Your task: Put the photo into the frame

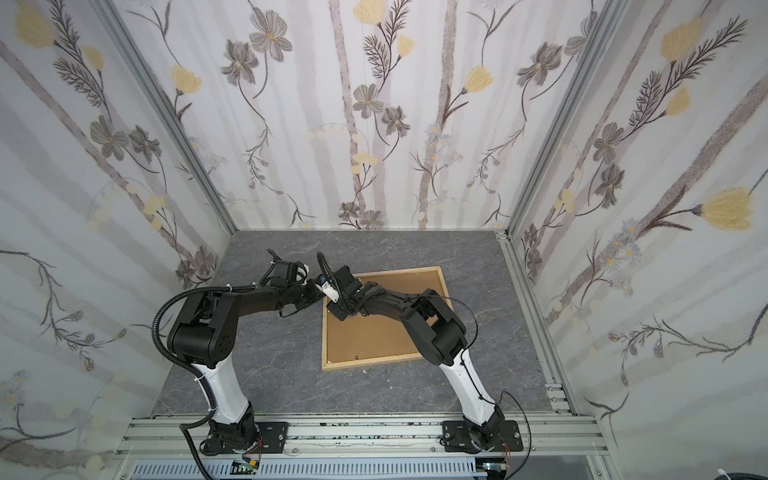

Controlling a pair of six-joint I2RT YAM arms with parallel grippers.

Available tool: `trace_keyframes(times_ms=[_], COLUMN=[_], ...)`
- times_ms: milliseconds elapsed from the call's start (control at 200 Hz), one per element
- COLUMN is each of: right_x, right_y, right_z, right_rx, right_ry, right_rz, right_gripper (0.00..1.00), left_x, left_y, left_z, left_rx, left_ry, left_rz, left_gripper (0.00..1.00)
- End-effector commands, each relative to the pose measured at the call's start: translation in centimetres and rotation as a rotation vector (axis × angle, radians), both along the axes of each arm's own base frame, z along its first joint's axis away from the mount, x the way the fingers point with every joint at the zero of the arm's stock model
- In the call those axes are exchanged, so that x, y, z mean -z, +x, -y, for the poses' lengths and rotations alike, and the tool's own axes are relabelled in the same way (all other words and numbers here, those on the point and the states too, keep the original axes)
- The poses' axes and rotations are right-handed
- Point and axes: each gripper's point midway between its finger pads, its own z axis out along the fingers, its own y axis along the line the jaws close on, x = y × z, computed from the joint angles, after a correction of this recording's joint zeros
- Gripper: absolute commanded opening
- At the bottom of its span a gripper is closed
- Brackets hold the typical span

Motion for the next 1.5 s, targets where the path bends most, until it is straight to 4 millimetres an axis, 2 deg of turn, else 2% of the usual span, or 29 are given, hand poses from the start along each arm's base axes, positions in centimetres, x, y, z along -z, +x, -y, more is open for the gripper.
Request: trace_keyframes(times_ms=[0,130,365,455,535,580,625,824,984,1104,1249,1259,1274,1379,1494], right_x=[1.2,1.5,-0.1,0.0,0.2,0.2,0.2,1.0,0.5,-0.4,-1.0,-1.0,-1.2,-1.7,-1.4], right_y=[-2.8,-1.9,-1.2,-0.5,-0.8,-1.0,-1.0,-0.7,0.9,1.2,1.2,2.1,2.4,2.4,2.9], right_z=[-0.6,-0.3,0.1,0.4,0.5,0.5,0.7,1.4,2.0,1.7,1.4,2.3,2.5,2.3,2.2], right_rx=[-0.114,-0.076,-0.047,-0.024,-0.03,-0.036,-0.033,-0.02,0.036,0.04,0.029,0.052,0.057,0.046,0.051], right_ry=[-0.028,-0.052,-0.02,-0.019,-0.012,-0.004,0.001,-0.016,-0.02,0.008,0.027,0.027,0.032,0.06,0.052], right_rz=[-0.065,-0.045,-0.023,-0.026,-0.041,-0.041,-0.035,0.0,0.065,0.089,0.097,0.095,0.096,0.098,0.098], right_gripper=[0.46,0.46,0.46,0.46,0.47,0.51,0.63,0.7,0.71,0.71,0.71,0.71,0.7,0.7,0.7], left_x=[2.4,2.4,2.4,2.4,2.4,2.4,2.4,2.3,2.4,2.4,2.7,2.7,2.8,3.1,3.3], left_y=[-2.0,-2.1,-2.1,-2.1,-2.1,-2.1,-2.1,-1.6,-0.9,-0.6,-0.8,-0.7,-0.9,-1.0,-1.1], left_z=[-1.0,-1.1,-1.0,-1.0,-1.1,-1.1,-1.1,-1.0,-1.2,-1.4,-1.6,-1.6,-1.6,-1.7,-1.7], left_rx=[-0.041,-0.041,-0.039,-0.041,-0.04,-0.04,-0.039,-0.039,-0.041,-0.044,-0.048,-0.047,-0.046,-0.05,-0.048], left_ry=[0.053,0.057,0.056,0.056,0.057,0.057,0.057,0.048,0.066,0.081,0.094,0.095,0.096,0.104,0.107], left_rz=[-0.123,-0.123,-0.122,-0.124,-0.123,-0.123,-0.124,-0.126,-0.133,-0.132,-0.142,-0.141,-0.145,-0.149,-0.153], left_gripper=[0.03,0.03,0.03,0.03,0.03,0.03,0.03,0.04,0.05,0.05,0.05,0.05,0.05,0.04,0.04])
